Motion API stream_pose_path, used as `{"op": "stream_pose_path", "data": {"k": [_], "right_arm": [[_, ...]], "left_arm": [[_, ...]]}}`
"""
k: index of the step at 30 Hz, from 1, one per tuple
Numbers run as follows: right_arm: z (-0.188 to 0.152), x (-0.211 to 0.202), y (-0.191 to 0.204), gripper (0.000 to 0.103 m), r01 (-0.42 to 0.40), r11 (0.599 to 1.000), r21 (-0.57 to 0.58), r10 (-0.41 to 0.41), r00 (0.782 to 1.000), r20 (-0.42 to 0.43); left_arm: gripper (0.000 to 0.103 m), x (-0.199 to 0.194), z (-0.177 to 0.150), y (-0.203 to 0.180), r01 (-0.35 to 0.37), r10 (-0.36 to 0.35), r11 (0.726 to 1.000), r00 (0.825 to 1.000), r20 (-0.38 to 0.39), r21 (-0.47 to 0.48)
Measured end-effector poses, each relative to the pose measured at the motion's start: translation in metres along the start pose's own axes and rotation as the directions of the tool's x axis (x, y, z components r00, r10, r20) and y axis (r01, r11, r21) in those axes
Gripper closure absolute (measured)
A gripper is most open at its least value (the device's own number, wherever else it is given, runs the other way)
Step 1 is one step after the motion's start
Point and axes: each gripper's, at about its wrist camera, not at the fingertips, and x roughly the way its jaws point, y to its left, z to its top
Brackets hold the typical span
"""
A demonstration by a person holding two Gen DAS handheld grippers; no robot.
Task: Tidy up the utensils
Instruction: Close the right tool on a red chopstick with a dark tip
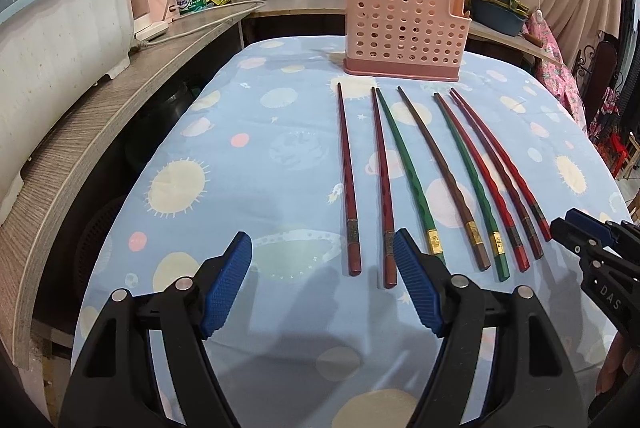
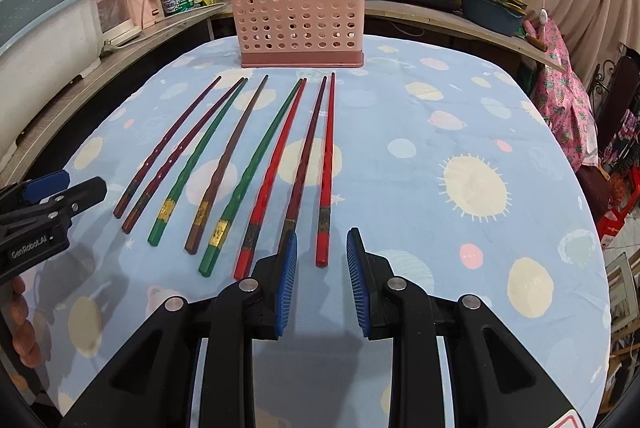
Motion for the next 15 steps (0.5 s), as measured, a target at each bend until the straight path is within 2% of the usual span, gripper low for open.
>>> {"op": "stream_pose_path", "data": {"k": [10,15], "right_arm": [[0.006,0.021,-0.002,0.081,-0.004,1.000,0.018,0.005,0.999,-0.034],[0.005,0.024,-0.002,0.088,-0.005,1.000,0.021,0.006,0.999,-0.047]], "left_arm": [[0.034,0.010,-0.001,0.005,0.002,-0.003,1.000,1.000,-0.020,-0.007],[0.034,0.014,-0.001,0.005,0.006,-0.006,1.000,1.000,-0.024,-0.005]]}}
